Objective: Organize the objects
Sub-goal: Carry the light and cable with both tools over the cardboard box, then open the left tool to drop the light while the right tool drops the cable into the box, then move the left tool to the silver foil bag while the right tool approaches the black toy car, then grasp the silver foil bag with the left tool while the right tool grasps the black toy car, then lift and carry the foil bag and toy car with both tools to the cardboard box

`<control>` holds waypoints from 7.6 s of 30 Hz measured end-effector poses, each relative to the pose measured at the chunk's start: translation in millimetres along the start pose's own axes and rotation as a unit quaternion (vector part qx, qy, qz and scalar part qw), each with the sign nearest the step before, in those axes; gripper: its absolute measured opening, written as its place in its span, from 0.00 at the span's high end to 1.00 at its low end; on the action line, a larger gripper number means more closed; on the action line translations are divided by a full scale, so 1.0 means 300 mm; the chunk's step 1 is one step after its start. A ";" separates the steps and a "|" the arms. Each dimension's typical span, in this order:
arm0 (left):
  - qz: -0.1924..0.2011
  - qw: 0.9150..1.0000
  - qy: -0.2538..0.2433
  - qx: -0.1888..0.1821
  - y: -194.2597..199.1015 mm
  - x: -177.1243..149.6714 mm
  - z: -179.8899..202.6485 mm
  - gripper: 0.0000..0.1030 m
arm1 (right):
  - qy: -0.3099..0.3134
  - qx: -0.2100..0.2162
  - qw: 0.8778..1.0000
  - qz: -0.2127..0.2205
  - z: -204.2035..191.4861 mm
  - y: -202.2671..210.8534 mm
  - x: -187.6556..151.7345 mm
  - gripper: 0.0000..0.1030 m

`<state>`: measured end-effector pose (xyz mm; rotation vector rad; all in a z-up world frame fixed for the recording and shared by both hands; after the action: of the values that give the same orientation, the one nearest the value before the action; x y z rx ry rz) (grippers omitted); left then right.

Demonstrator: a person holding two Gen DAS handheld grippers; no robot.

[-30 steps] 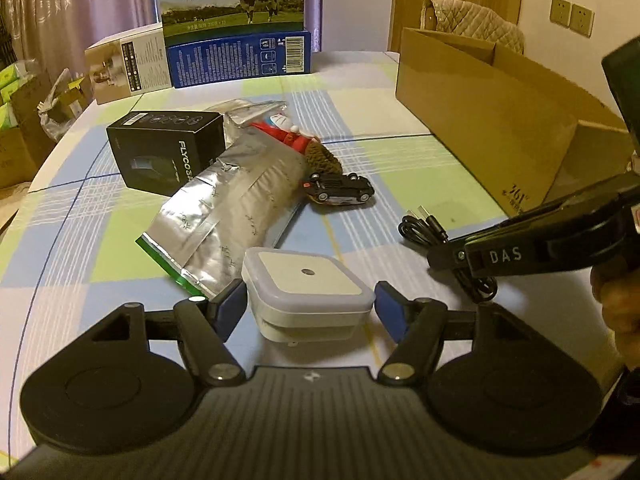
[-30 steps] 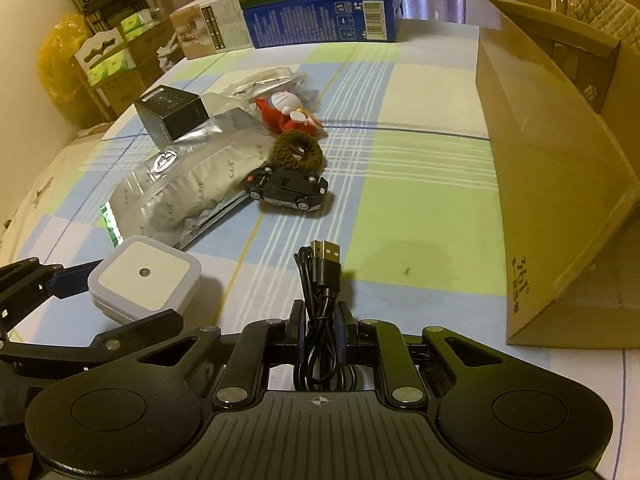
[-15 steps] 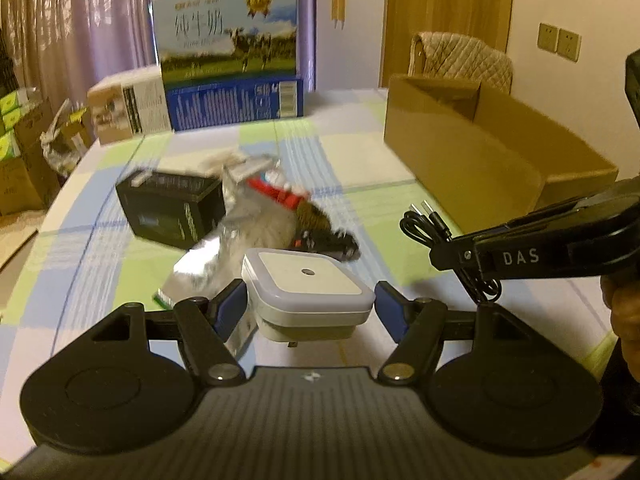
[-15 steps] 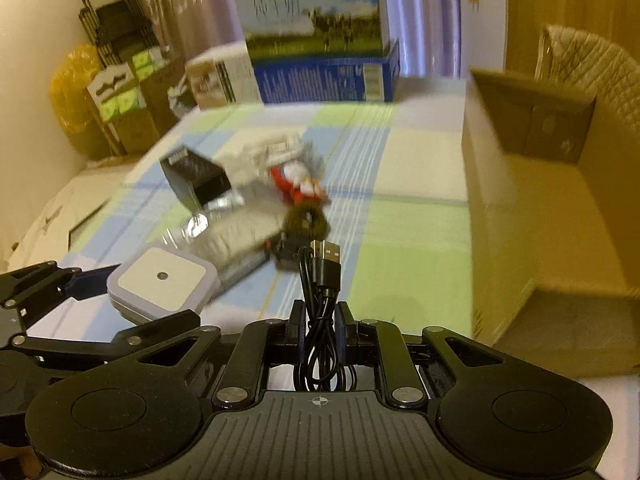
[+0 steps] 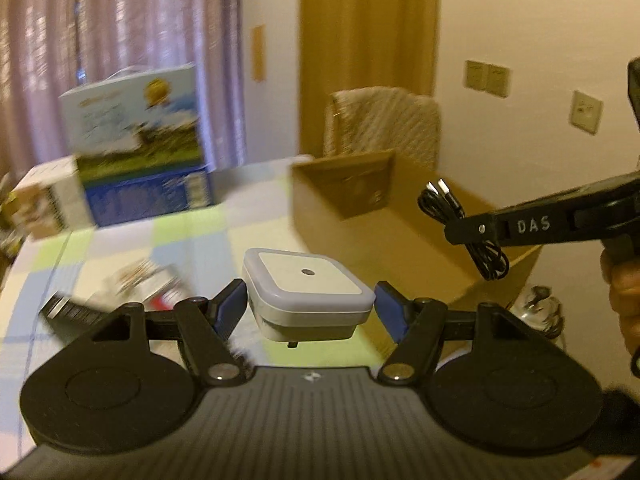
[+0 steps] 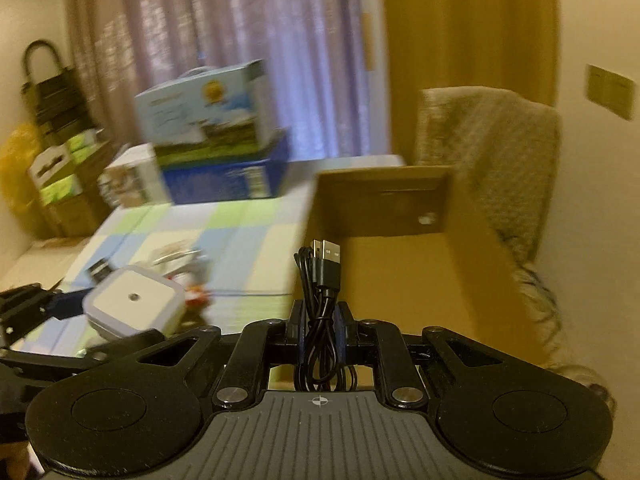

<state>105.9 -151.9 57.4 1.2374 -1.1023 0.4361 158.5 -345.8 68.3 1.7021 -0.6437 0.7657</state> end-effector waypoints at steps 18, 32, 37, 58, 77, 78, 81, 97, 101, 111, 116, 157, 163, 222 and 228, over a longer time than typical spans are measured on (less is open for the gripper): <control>-0.026 0.995 -0.048 -0.084 -0.338 0.132 0.251 0.34 | -0.076 -0.027 0.997 -0.019 0.341 -0.083 0.012 0.90; 0.001 1.000 0.000 -0.024 -0.196 0.129 0.039 0.18 | -0.095 -0.006 0.995 0.011 0.320 -0.040 0.039 0.93; -0.011 1.000 0.027 0.011 -0.108 0.073 -0.077 0.17 | -0.097 0.008 0.995 0.027 0.258 0.016 0.049 0.93; -0.058 0.984 0.105 0.129 0.307 -0.233 -0.540 0.04 | -0.018 0.115 0.993 -0.004 -0.269 0.038 -0.111 0.35; -0.122 0.989 0.045 0.066 -0.006 -0.306 -0.620 0.01 | 0.041 0.105 0.989 -0.093 -0.368 -0.342 -0.243 0.31; -0.124 0.989 0.049 0.063 -0.028 -0.311 -0.630 0.01 | 0.035 0.106 0.989 -0.097 -0.367 -0.360 -0.246 0.31; -0.126 0.989 0.057 0.051 -0.081 -0.324 -0.652 0.02 | 0.026 0.107 0.988 -0.107 -0.382 -0.423 -0.264 0.30; -0.174 0.985 0.003 -0.012 -0.282 -0.368 -0.614 0.61 | 0.014 0.097 0.987 -0.124 -0.393 -0.566 -0.290 0.28; -0.171 0.985 0.020 -0.014 -0.250 -0.374 -0.632 0.70 | 0.010 0.104 0.987 -0.122 -0.419 -0.594 -0.288 0.28; -0.176 0.984 0.041 -0.004 -0.195 -0.398 -0.673 0.71 | 0.085 0.069 0.988 -0.106 -0.530 -0.659 -0.318 0.28; -0.175 0.983 0.047 -0.009 -0.192 -0.402 -0.671 0.65 | 0.111 0.044 0.989 -0.090 -0.563 -0.675 -0.348 0.28; -0.221 0.965 0.137 -0.035 -0.314 -0.394 -0.742 0.56 | 0.087 -0.002 0.994 -0.069 -0.484 -0.618 -0.345 0.38; -0.239 0.963 0.120 -0.042 -0.295 -0.395 -0.682 0.67 | 0.066 0.003 0.995 -0.080 -0.456 -0.586 -0.363 0.38; -0.161 0.977 0.136 -0.029 0.057 -0.137 -0.227 0.69 | 0.004 -0.016 1.000 0.010 -0.280 0.053 -0.232 0.38; -0.154 0.979 0.126 -0.039 0.068 -0.101 -0.158 0.69 | -0.005 -0.029 0.999 0.018 -0.216 0.116 -0.222 0.38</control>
<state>96.4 -94.1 46.0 1.2218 -0.6926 0.2993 78.9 -289.1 50.5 1.6468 -0.6985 0.7558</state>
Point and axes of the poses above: each gripper's, at about its wrist camera, not at the fingertips, and y roughly against the way its jaws point, z to its right, x to its top, the point moved 1 cm from there along -y, roughly the way its jaws point, and after that the axes turned 5 degrees about -y, right-handed, at the moved point
